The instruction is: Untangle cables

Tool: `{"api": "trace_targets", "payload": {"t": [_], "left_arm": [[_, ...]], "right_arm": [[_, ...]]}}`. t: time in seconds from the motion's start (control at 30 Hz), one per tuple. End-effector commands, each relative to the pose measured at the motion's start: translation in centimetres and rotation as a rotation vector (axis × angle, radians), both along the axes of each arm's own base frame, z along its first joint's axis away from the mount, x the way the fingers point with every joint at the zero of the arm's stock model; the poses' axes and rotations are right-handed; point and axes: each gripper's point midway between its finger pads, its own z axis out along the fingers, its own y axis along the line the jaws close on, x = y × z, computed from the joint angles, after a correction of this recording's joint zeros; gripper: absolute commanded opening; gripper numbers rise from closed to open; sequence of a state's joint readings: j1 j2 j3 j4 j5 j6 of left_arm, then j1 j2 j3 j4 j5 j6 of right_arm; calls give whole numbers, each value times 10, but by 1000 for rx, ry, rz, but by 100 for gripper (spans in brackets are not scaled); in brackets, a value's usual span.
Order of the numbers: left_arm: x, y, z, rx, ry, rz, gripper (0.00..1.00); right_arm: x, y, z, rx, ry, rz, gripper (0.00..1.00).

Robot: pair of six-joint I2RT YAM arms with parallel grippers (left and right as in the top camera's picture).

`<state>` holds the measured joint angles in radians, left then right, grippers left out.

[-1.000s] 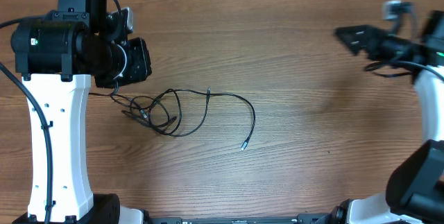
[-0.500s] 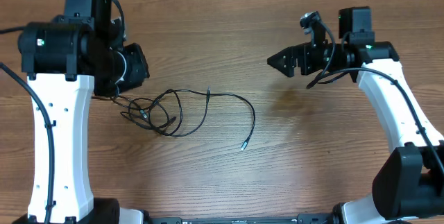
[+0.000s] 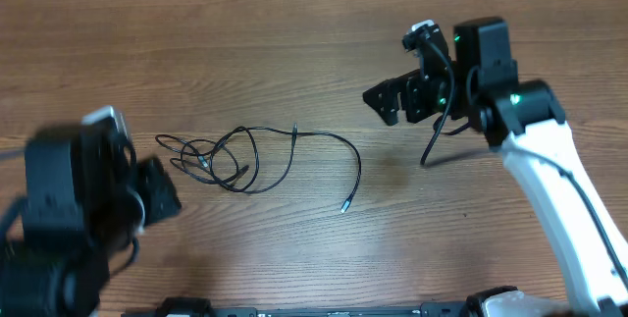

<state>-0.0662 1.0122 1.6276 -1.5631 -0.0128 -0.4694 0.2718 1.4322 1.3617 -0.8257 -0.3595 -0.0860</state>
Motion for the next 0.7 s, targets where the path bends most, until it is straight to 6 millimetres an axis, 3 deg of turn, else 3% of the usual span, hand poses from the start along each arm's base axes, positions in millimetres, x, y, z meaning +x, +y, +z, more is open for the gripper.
{"api": "trace_targets", "payload": {"t": [0.0,0.1,0.2,0.47,0.57,0.6,0.67], "left_arm": [[-12,3,-33,8,6,18,9],[-16,4,-55,4,-5,24,10],[-14,6,-79,17,10,34,11],[8,6,-128,22,57,50,16],[11,7,-138,4,82,93,24],[11,10,-140,1,90,125,32],[12,18,-145,4,104,220,34]], "right_arm": [[-6,-9,42,-16,-104,-178,100],[-20,-1,61,69,-102,-203,100],[-33,8,67,160,-44,-196,100],[-65,28,50,184,106,-85,100],[-73,34,47,175,124,-60,100],[-75,36,47,173,127,-54,100],[-79,39,45,171,140,-39,100]]}}
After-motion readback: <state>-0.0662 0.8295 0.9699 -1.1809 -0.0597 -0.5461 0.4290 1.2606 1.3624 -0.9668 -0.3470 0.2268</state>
